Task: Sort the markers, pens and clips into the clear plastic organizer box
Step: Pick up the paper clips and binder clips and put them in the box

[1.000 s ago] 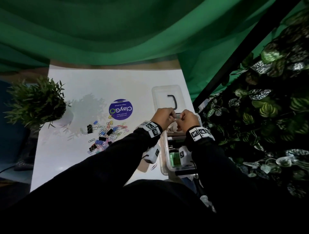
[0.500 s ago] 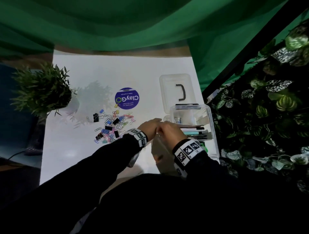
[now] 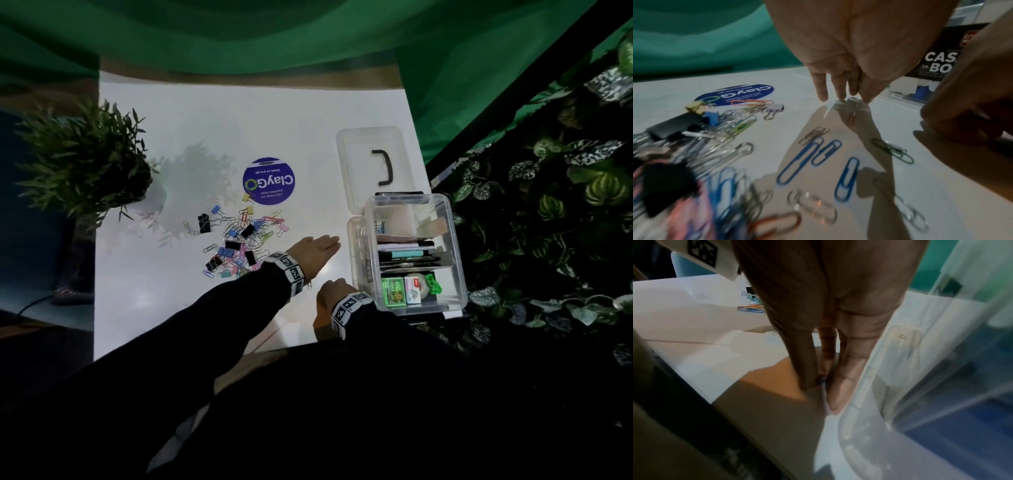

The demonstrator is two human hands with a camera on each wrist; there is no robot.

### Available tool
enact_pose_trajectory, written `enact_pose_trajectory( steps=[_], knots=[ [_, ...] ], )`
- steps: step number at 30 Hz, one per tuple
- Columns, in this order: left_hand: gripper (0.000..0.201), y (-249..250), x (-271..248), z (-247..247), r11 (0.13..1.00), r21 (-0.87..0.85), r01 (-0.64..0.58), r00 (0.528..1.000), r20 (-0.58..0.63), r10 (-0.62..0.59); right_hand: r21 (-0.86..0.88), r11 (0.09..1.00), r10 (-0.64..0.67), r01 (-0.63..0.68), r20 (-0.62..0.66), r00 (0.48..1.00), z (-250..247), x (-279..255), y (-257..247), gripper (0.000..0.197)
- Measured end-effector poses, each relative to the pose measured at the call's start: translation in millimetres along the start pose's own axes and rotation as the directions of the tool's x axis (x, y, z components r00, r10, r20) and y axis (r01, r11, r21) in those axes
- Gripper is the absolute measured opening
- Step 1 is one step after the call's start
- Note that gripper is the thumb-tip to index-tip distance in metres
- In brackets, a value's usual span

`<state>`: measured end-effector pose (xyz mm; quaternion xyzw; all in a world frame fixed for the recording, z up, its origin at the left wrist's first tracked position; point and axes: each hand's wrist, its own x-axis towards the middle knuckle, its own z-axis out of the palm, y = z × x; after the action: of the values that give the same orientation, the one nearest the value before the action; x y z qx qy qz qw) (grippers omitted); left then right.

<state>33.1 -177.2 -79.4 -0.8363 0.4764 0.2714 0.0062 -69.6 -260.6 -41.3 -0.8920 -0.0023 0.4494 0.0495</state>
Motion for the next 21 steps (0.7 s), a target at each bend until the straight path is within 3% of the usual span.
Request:
enact_pose_trajectory(
  steps=[4,8,11,16,21],
  knots=[
    [0.074,7,31,-16,0.991,0.073,-0.113,0.993,-0.033,0.116,0.153,0.987,0.050,-0.040,-0.068,0.996,1,9,-1,0.044],
    [0.072,1,43,-17,0.967,0.212,-0.143,0.988,-0.021,0.151,0.157,0.988,0.027,-0.011,-0.099,0.995,-1,17,5,0.057],
    [0.069,-8,37,-11,0.955,0.268,-0.124,0.986,-0.071,0.148,0.179,0.983,0.055,-0.029,-0.145,0.988,5,21,5,0.041],
    [0.059,-31,4,4,0.982,0.188,-0.018,0.993,-0.112,0.039,0.267,0.963,0.078,-0.025,-0.188,0.979,-8,31,1,0.032],
    [0.024,-68,-63,33,0.999,-0.019,0.045,0.946,-0.320,-0.048,0.398,0.917,0.109,-0.020,-0.202,0.973,-17,46,-1,0.039]
  ],
)
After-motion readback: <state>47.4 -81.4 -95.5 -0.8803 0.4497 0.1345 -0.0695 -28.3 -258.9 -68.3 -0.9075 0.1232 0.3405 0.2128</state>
